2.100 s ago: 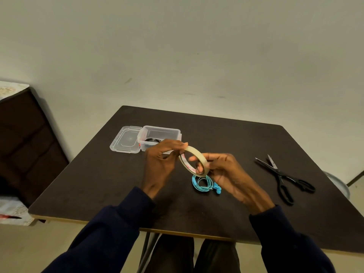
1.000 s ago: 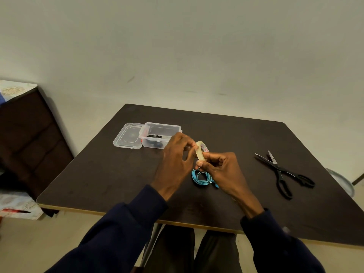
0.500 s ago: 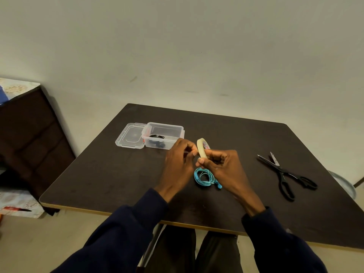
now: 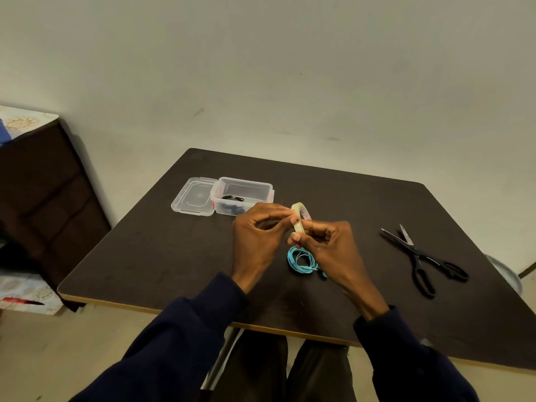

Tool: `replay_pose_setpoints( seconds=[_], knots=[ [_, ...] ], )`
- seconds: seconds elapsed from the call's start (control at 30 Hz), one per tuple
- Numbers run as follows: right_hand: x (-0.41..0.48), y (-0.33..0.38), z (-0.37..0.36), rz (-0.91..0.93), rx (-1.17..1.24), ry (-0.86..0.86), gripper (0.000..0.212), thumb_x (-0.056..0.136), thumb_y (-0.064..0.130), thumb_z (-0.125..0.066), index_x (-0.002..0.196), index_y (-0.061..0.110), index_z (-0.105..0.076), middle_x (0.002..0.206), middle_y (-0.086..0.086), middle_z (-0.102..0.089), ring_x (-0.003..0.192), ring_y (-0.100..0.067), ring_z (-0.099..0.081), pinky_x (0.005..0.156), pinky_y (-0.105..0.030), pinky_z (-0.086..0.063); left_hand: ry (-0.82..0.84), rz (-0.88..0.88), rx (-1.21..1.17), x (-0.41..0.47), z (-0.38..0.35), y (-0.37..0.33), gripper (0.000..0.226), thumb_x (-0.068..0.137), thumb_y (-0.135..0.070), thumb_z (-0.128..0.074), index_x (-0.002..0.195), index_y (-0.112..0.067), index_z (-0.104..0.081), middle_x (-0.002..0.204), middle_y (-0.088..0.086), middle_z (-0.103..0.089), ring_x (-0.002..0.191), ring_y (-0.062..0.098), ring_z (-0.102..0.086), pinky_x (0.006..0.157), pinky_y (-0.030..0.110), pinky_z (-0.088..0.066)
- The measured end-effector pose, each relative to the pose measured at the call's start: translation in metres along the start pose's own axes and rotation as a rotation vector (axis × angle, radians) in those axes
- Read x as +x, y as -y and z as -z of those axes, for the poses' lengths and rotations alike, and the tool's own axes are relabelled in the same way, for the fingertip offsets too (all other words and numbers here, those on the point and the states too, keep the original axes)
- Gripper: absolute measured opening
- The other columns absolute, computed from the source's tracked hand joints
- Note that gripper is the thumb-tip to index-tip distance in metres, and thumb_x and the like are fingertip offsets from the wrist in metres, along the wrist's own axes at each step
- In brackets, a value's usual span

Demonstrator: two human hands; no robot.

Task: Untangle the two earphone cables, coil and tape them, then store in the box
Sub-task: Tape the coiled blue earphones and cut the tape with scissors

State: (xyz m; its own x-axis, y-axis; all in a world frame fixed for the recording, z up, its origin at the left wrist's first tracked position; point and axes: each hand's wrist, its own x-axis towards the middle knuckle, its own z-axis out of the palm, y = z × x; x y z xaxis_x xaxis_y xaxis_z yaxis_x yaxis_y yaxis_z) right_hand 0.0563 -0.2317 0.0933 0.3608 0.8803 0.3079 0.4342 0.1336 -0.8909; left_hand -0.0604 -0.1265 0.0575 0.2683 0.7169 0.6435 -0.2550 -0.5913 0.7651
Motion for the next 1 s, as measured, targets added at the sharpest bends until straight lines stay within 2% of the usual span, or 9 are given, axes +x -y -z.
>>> replay_pose_setpoints(
  seconds=[0.07,0.3,0.5,0.77,0.9,1.0],
  knots=[
    [0.000,0.000,-0.001,0.002,0.008,-0.005,0.019,0.086,0.012,-0.073,0.093,0.030,-0.074,0.085,0.009,-0.078,0.087,-0.009,-0.074,0.083,-0.023,-0.059,0.019,0.026,-0.043,0.003,0.001,0.001,0.015,0.082,-0.005,-0.080,0.097,-0.005,-0.077,0.095,0.003,-0.075,0.092,0.015,-0.073,0.081,0.026,-0.059],
    [0.000,-0.001,-0.005,-0.005,0.036,-0.048,0.014,0.086,0.013,-0.073,0.093,0.024,-0.076,0.082,-0.001,-0.078,0.078,-0.014,-0.074,0.078,-0.028,-0.060,0.078,0.050,-0.080,0.008,0.003,0.003,0.014,0.084,-0.009,-0.078,0.097,-0.012,-0.076,0.096,0.002,-0.076,0.093,0.016,-0.073,0.081,0.026,-0.059],
    [0.002,0.001,-0.009,0.007,0.033,-0.046,0.020,0.085,0.012,-0.074,0.088,0.032,-0.074,0.078,0.008,-0.077,0.078,-0.012,-0.075,0.076,-0.023,-0.060,0.080,0.081,-0.046,0.008,0.004,0.006,0.011,0.084,-0.010,-0.078,0.094,-0.013,-0.076,0.094,0.002,-0.075,0.092,0.016,-0.072,0.081,0.028,-0.060],
    [0.006,0.005,-0.006,-0.019,0.078,-0.024,0.019,0.085,0.011,-0.073,0.097,0.026,-0.075,0.087,0.000,-0.079,0.085,-0.015,-0.075,0.079,-0.026,-0.060,0.029,0.105,-0.103,0.012,0.004,-0.004,0.017,0.080,-0.008,-0.080,0.096,-0.012,-0.076,0.092,-0.005,-0.076,0.091,0.009,-0.074,0.077,0.019,-0.057],
    [0.006,0.001,-0.009,-0.028,0.053,-0.031,0.020,0.085,0.011,-0.073,0.103,0.021,-0.074,0.087,-0.001,-0.079,0.084,-0.015,-0.075,0.080,-0.029,-0.061,0.022,0.075,-0.083,0.010,0.007,-0.002,0.014,0.081,-0.008,-0.080,0.094,-0.011,-0.076,0.090,-0.005,-0.076,0.088,0.010,-0.074,0.078,0.020,-0.057],
    [0.007,0.000,-0.012,-0.021,0.054,-0.033,0.022,0.085,0.010,-0.074,0.101,0.025,-0.074,0.086,0.000,-0.079,0.083,-0.015,-0.076,0.081,-0.029,-0.061,0.023,0.045,-0.072,0.008,0.008,-0.002,0.012,0.081,-0.005,-0.079,0.092,-0.010,-0.076,0.088,-0.006,-0.075,0.086,0.010,-0.073,0.078,0.020,-0.057]
  ],
)
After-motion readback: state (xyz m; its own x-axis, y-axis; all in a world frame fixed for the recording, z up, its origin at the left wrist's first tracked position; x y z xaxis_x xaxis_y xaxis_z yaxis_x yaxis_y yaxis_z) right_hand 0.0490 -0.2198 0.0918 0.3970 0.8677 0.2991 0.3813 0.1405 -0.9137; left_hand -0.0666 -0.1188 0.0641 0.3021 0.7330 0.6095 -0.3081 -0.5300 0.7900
